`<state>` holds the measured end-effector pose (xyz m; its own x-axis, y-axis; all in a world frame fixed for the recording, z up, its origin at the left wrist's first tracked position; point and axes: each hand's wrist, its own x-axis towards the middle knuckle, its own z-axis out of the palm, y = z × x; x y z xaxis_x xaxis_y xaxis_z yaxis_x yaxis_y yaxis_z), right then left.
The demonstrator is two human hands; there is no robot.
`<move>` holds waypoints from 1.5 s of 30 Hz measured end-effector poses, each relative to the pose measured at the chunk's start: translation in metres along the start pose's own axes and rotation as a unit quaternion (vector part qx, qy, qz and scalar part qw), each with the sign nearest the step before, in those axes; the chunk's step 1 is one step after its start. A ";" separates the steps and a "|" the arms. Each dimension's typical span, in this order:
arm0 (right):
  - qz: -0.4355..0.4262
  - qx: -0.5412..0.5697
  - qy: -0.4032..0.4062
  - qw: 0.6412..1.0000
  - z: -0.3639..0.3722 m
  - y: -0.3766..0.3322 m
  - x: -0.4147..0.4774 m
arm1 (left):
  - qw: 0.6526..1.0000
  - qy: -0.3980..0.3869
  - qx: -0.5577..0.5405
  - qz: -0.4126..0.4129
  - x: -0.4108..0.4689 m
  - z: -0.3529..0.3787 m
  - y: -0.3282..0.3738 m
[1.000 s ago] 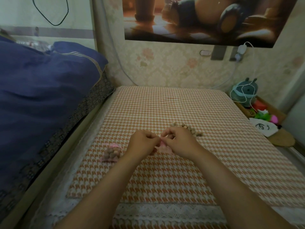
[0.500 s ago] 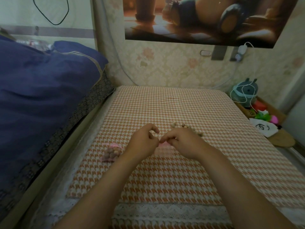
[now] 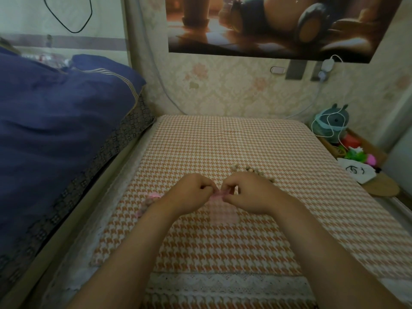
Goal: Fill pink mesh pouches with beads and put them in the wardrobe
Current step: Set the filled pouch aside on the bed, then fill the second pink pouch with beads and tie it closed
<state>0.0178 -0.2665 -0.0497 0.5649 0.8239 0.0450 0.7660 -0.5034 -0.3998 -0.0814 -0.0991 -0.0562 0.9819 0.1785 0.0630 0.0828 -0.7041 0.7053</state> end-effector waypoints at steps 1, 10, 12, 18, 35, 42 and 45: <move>-0.002 0.010 0.001 1.000 0.001 0.001 0.000 | 1.000 -0.015 -0.010 0.000 -0.001 -0.002 -0.001; 0.023 -0.027 -0.050 0.998 0.002 0.002 0.001 | 0.998 -0.036 0.034 0.030 0.002 -0.002 -0.014; 0.016 -0.015 -0.051 0.998 0.005 0.000 0.002 | 0.998 -0.041 0.041 0.030 0.004 0.001 -0.016; 0.022 -0.002 -0.062 0.998 0.008 0.008 0.000 | 0.996 -0.055 0.065 0.033 0.006 -0.002 -0.021; 0.061 0.127 -0.056 0.988 0.035 0.023 0.008 | 0.994 -0.058 0.096 0.002 0.013 0.011 -0.036; 0.105 0.156 0.005 0.982 0.023 0.033 0.005 | 0.983 -0.044 0.166 -0.063 0.023 0.013 -0.031; 0.136 0.106 0.055 0.983 0.018 0.049 0.003 | 0.986 0.008 0.161 -0.035 0.040 0.019 -0.020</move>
<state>0.0514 -0.2837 -0.0860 0.7786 0.6275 0.0048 0.5077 -0.6254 -0.5925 -0.0410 -0.0908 -0.0812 0.9691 0.2439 0.0358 0.2026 -0.8705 0.4485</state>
